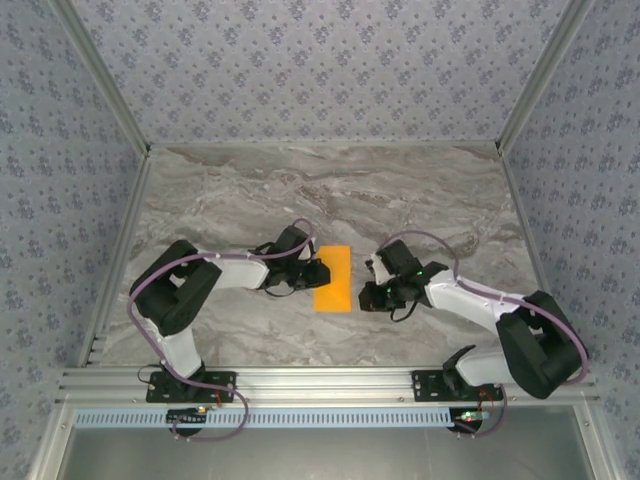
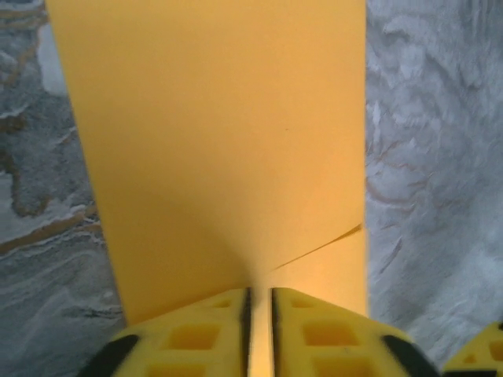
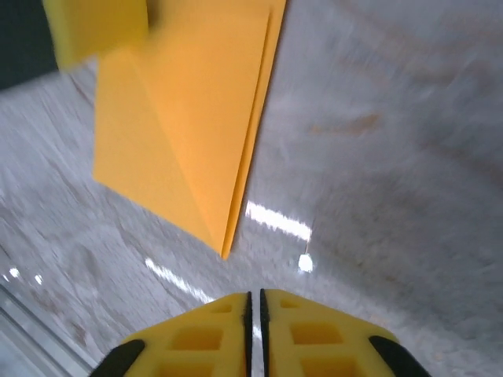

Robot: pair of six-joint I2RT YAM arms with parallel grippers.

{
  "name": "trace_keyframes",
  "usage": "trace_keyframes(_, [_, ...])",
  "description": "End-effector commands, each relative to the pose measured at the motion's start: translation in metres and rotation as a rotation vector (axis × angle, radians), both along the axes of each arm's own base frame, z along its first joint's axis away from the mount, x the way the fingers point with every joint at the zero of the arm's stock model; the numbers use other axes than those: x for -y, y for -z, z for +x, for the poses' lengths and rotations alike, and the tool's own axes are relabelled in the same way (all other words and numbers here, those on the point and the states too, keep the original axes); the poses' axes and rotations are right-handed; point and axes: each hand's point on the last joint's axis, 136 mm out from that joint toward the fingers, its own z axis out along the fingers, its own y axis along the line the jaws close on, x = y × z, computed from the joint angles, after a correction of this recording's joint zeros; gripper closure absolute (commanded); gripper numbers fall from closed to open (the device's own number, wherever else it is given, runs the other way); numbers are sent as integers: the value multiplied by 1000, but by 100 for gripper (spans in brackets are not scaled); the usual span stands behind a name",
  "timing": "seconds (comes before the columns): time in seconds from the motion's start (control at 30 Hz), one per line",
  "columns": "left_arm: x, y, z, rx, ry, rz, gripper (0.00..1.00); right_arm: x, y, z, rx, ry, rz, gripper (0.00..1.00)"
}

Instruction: Fold a paper plane with a square sheet of paper (pick it up from the middle)

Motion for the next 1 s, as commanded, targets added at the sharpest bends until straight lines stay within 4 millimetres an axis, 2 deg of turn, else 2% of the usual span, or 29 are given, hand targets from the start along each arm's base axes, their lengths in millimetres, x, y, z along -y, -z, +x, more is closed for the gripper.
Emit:
trace_keyframes(0.0, [3, -40, 21, 44, -72, -30, 68, -4, -23, 37, 61, 120, 76, 73])
trace_keyframes(0.1, [-3, -52, 25, 37, -153, -50, 51, -11, -27, 57, 64, 143, 135, 61])
trace_keyframes(0.13, [-7, -53, 25, 34, -179, -48, 49, -14, -28, 63, 67, 143, 155, 59])
trace_keyframes(0.23, [-18, -50, 22, 15, -237, -39, 45, -30, -29, 74, 55, 93, 203, 55])
trace_keyframes(0.33, [-24, -48, 16, -8, -268, -60, 42, -40, -22, 76, 29, 38, 223, 54])
trace_keyframes(0.53, [-25, -43, 1, -66, -284, -129, 39, -46, -5, 80, -7, -15, 210, 54])
trace_keyframes(0.6, [-23, -42, -2, -88, -285, -159, 39, -48, -1, 80, -17, -30, 215, 57])
trace_keyframes(0.73, [-22, -39, -7, -116, -287, -186, 38, -54, 0, 79, -26, -55, 262, 67])
trace_keyframes(0.83, [-21, -38, -9, -129, -290, -204, 38, -50, 2, 81, -28, -44, 266, 83])
trace_keyframes(0.97, [-20, -36, -12, -145, -290, -219, 39, -43, 1, 86, -20, -13, 286, 90])
